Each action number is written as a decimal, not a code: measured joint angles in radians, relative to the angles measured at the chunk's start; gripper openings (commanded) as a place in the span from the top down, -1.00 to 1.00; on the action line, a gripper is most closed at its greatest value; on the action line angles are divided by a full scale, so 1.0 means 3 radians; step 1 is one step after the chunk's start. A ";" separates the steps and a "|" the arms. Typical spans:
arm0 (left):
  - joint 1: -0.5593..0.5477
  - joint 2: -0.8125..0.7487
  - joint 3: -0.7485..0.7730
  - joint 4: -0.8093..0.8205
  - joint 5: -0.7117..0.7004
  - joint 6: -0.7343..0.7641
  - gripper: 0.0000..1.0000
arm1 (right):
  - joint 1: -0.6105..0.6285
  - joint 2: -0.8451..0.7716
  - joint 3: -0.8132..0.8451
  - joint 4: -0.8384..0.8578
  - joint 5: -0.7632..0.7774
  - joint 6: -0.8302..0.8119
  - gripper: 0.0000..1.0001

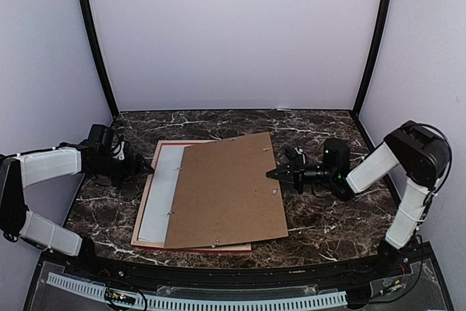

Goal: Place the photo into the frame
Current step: Adjust the frame body at the center of the board, then place the backboard on the frame body.

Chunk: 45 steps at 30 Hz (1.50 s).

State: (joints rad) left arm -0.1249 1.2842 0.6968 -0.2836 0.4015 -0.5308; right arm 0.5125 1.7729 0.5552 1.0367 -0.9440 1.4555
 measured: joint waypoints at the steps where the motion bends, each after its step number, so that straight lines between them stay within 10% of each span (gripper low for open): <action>1: 0.0001 0.0055 -0.0015 0.0013 0.0008 0.0001 -0.69 | 0.0018 0.0039 0.0017 0.0036 0.0008 0.0019 1.00; 45: -0.0568 0.0632 -0.0366 0.1017 0.0710 -0.0366 -0.67 | 0.0039 0.0142 0.0439 -0.0828 0.0067 -0.0739 1.00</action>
State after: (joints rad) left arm -0.2955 1.4738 0.5869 0.0216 0.6144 -0.6407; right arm 0.5243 1.8156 0.6868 0.7883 -0.9237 1.2339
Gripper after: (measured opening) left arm 0.833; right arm 0.033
